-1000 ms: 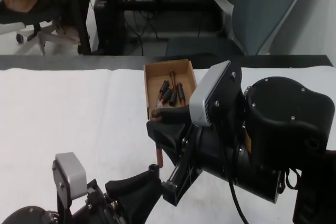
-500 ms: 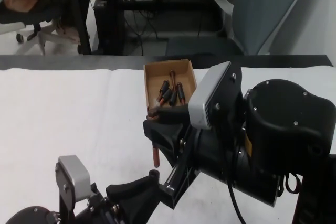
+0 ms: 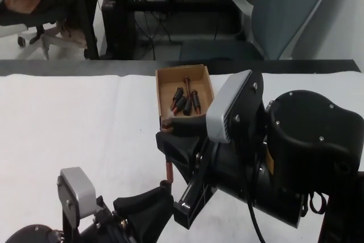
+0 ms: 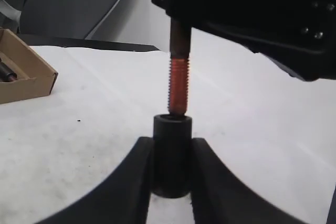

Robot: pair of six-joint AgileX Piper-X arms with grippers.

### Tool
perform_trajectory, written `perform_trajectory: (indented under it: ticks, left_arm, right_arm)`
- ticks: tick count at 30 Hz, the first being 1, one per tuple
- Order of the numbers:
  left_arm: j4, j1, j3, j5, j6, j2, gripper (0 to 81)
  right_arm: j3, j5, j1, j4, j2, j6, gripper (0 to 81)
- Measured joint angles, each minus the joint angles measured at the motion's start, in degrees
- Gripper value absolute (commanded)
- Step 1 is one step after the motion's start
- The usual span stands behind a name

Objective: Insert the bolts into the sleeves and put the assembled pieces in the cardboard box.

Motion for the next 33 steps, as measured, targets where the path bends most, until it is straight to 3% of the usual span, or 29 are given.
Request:
perform_trajectory:
  ticks: [17,18,20,23,29,33]
  left_arm:
    - [-4.6,0.0,0.0,-1.4,0.0,0.0,1.7]
    - [-5.1,0.0,0.0,-1.8,0.0,0.0,1.7]
    - [-5.1,-0.1,0.0,-2.0,0.0,0.0,1.7]
    - [-5.1,-0.2,0.0,-2.3,0.0,0.1,1.7]
    - [-6.0,0.1,-0.4,-3.1,0.0,0.1,1.7]
    - [0.3,3.3,-4.4,-2.9,0.0,0.3,1.7]
  right_arm:
    - [0.9,1.5,2.5,0.9,0.0,2.9,1.3]
    - [0.9,1.0,2.5,1.3,0.0,3.3,6.0]
    - [0.9,0.2,2.5,1.9,0.0,4.0,23.5]
    - [0.9,-0.3,2.5,2.4,-0.1,6.5,70.0]
    - [0.9,1.9,2.7,3.5,-4.3,10.0,70.0]
    - [0.9,6.2,2.7,5.3,-11.9,11.4,70.0]
